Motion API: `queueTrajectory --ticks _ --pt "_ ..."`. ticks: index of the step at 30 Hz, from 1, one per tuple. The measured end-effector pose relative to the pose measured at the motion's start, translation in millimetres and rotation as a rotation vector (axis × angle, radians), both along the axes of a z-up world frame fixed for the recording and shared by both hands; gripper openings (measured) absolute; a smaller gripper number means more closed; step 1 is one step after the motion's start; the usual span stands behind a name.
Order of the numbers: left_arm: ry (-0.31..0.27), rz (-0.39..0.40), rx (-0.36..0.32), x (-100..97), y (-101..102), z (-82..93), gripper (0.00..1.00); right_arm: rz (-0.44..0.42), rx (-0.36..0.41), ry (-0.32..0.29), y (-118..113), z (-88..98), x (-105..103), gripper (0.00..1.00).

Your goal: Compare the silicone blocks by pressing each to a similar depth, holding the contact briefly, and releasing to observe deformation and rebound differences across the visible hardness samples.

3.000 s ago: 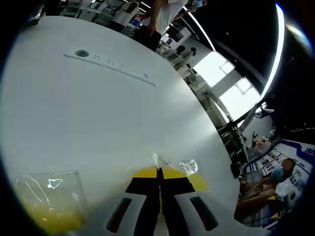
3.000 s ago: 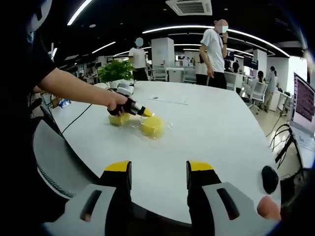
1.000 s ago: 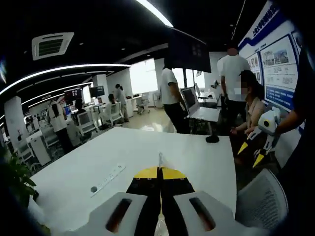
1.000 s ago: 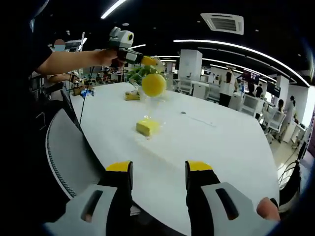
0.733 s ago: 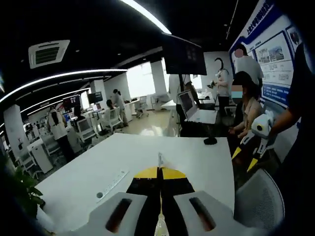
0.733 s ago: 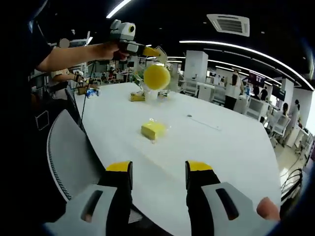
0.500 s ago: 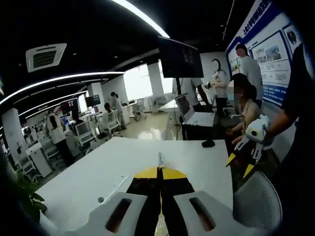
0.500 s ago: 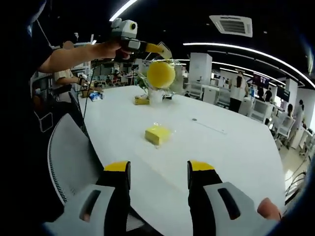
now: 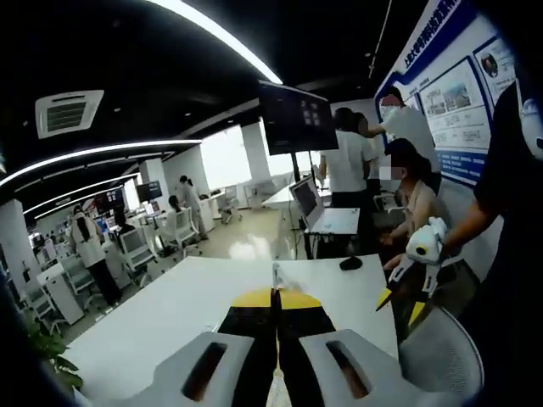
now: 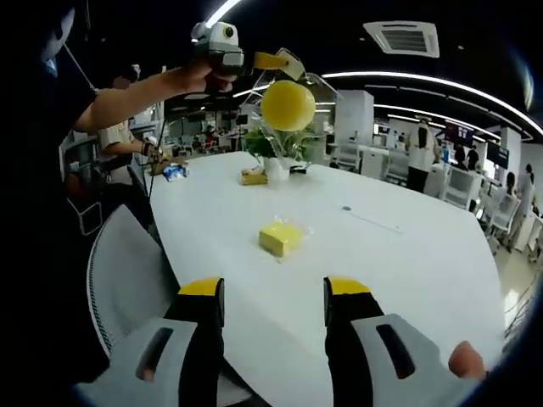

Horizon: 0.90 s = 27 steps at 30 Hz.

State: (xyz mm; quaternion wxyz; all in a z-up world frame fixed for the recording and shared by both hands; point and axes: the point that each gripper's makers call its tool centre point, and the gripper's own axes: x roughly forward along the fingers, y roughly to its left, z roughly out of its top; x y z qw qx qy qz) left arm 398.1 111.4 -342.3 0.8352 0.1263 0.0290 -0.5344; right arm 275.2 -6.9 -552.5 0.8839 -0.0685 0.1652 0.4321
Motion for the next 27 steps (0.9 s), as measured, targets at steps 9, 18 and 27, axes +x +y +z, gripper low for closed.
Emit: queueTrajectory --ticks 9,18,27 --pt "-0.016 -0.025 -0.001 -1.8 -1.9 8.6 0.00 0.085 0.126 -0.042 5.8 56.7 49.2 0.50" --pt "-0.021 -0.055 -0.018 -7.2 -8.6 15.9 0.00 0.210 0.176 -0.070 31.9 105.4 98.9 0.52" --pt "-0.020 -0.085 -0.023 -16.1 -16.5 19.0 0.00 0.390 0.184 -0.022 74.6 132.1 106.4 0.47"
